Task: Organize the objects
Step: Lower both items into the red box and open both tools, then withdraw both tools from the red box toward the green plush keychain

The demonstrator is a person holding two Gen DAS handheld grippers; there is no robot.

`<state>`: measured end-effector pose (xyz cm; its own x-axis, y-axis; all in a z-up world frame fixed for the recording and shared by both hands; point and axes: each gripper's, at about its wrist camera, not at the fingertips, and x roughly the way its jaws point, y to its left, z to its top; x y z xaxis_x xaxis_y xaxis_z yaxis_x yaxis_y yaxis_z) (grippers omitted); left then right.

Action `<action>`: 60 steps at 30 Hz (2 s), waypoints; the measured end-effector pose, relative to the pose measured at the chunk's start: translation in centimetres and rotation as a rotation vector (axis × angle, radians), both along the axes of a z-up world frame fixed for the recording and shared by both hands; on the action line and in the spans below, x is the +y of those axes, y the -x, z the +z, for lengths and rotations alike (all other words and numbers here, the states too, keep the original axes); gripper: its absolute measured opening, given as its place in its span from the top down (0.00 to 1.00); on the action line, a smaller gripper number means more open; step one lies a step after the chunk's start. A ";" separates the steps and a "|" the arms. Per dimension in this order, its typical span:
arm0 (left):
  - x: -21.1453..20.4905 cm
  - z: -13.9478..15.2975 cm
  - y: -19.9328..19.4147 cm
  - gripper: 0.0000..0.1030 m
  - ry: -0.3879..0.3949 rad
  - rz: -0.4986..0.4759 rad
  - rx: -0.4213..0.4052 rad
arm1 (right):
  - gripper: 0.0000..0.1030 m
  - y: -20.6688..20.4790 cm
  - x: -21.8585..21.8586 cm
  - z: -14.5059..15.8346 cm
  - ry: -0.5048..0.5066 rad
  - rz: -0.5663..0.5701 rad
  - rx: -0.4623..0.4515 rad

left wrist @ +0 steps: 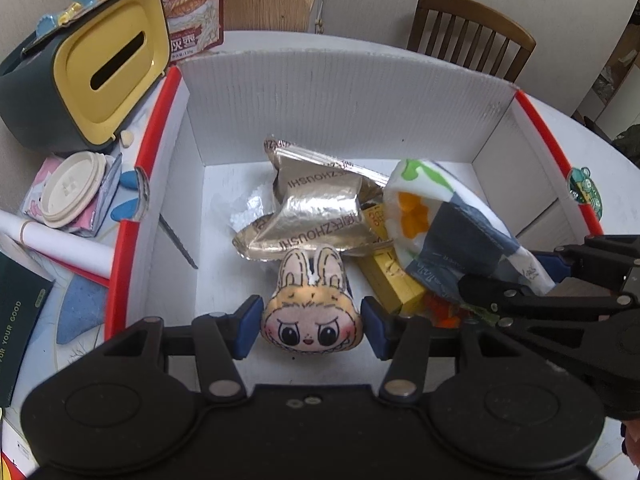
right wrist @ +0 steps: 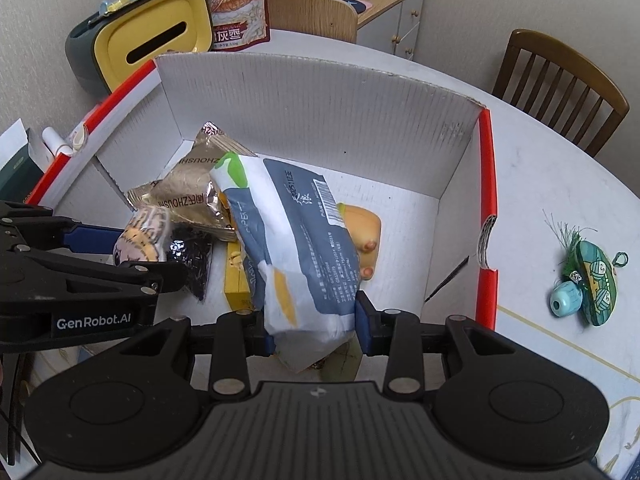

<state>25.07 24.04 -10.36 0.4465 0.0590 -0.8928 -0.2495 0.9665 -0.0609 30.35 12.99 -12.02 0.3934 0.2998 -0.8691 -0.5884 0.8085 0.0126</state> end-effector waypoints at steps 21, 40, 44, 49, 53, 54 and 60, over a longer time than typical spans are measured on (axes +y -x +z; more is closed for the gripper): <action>0.1 -1.5 -0.5 0.38 0.015 0.003 0.021 | 0.53 0.9 -0.6 1.1 -0.041 0.021 0.009; -0.9 2.8 1.6 0.26 0.011 -0.009 -0.066 | 0.42 3.2 -3.0 4.6 -0.102 0.016 -0.026; -1.3 3.8 2.2 0.26 -0.004 -0.021 -0.089 | 0.42 3.9 -3.7 5.4 -0.115 0.015 -0.036; -1.7 4.8 3.0 0.25 0.001 -0.037 -0.114 | 0.41 4.5 -4.5 6.5 -0.132 0.013 -0.052; -2.4 5.6 3.5 0.22 -0.009 -0.056 -0.135 | 0.36 5.1 -5.7 7.6 -0.157 0.002 -0.067; -2.7 5.9 3.7 0.22 -0.016 -0.062 -0.140 | 0.36 5.3 -6.0 7.8 -0.164 -0.001 -0.068; -4.3 7.0 4.3 0.20 -0.045 -0.110 -0.171 | 0.35 6.1 -7.8 9.1 -0.199 -0.009 -0.083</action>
<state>20.82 19.71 -3.36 0.5970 0.0396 -0.8012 -0.1324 0.9899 -0.0498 24.21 5.16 -2.88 0.4645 0.4587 -0.7575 -0.5872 0.7999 0.1243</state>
